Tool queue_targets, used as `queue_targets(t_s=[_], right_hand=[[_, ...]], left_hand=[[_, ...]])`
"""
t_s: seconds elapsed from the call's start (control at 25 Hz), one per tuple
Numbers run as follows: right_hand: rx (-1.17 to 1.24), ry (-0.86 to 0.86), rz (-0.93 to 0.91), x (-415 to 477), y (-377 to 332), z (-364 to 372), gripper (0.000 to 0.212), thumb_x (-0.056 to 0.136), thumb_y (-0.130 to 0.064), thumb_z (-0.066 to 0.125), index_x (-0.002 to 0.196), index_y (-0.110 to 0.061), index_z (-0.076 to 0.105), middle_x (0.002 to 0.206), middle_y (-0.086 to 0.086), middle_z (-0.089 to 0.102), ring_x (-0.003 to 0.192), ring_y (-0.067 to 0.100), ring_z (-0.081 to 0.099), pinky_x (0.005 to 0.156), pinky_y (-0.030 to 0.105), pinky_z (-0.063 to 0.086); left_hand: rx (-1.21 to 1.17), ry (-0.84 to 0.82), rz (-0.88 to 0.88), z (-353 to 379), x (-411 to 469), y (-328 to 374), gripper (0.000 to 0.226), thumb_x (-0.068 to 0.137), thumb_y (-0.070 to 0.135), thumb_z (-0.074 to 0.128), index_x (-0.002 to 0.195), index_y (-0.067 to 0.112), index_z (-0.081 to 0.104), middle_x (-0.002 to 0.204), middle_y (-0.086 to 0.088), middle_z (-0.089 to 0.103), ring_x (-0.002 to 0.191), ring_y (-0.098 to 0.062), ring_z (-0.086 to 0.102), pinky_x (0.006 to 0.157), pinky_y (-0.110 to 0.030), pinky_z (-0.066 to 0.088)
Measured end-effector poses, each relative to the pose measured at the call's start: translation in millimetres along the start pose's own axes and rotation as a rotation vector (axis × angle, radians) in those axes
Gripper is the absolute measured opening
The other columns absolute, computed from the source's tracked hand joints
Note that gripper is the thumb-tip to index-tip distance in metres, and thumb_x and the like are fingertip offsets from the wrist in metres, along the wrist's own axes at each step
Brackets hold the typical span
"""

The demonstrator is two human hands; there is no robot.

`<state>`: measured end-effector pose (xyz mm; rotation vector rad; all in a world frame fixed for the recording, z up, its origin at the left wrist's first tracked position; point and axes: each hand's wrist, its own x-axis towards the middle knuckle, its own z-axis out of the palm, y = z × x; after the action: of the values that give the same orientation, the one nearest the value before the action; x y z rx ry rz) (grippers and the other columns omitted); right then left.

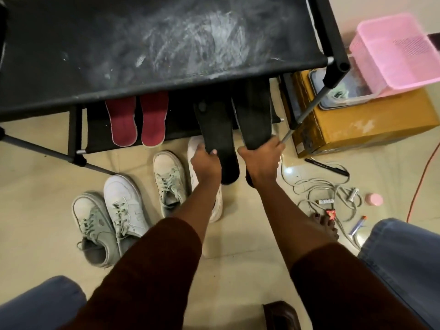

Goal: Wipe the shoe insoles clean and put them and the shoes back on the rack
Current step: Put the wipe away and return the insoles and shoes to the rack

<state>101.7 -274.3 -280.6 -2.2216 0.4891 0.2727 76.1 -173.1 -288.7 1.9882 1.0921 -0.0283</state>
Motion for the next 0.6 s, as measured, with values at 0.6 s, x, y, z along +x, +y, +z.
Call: queue_targets(t_s=[0.6], right_hand=[[-0.228,-0.046,0.058,73.6,-44.6,50.3,0.095,0.073,-0.039,0.074,0.142,-0.003,0.020,0.141,0.013,0.029,0.131,0.033,0.032,0.105,0.046,0.033]], left_hand=[[0.152,0.035,-0.024,4.5,69.6,45.4,0.026,0.097,0.011,0.045,0.121,0.001,0.051,0.124,-0.014,0.055,0.115,-0.025,0.055,0.088,-0.028,0.045]])
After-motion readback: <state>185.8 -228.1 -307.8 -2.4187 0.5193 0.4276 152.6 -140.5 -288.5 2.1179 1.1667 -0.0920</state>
